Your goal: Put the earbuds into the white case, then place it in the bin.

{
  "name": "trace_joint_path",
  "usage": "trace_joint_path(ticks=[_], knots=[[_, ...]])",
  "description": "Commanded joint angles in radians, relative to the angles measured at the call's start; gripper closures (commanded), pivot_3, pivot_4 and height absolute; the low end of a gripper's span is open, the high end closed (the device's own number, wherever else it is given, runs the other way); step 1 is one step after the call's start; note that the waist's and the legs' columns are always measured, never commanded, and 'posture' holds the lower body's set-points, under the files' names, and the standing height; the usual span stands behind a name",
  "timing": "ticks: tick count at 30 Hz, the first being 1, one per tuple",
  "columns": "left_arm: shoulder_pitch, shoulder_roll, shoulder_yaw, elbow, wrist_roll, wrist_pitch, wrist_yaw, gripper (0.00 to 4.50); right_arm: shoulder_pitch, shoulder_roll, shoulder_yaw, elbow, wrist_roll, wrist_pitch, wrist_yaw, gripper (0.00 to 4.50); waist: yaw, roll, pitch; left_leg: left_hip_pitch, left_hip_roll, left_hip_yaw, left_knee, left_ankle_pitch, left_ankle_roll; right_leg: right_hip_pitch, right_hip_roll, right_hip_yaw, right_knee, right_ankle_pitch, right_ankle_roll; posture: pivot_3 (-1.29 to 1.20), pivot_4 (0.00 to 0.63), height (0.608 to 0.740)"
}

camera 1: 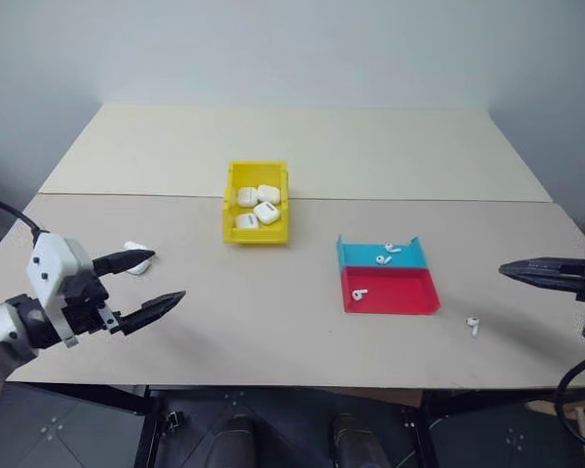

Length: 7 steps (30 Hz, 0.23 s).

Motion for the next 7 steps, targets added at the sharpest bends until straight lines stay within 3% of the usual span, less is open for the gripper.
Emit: trace_joint_path(ticks=[1, 7], knots=[[0.000, 0.012, 0.016, -0.041, -0.026, -0.013, 0.002, 0.04, -0.022, -0.020, -0.006, -0.008, 0.005, -0.031, 0.006, 4.50, 0.000, 0.000, 0.000, 0.000, 0.000, 0.000, 0.000, 0.000, 0.000, 0.000, 0.000, 0.000, 0.000, 0.000, 0.000, 0.00, 0.150, 0.740], [-0.011, 0.011, 0.007, -0.039, -0.035, -0.025, 0.002, 0.04, -0.021, -0.012, 0.003, -0.031, 0.003, -0.015, -0.019, 4.50, 0.000, 0.000, 0.000, 0.000, 0.000, 0.000, 0.000, 0.000, 0.000, 0.000, 0.000, 0.000, 0.000, 0.000, 0.000, 0.00, 0.150, 0.740]])
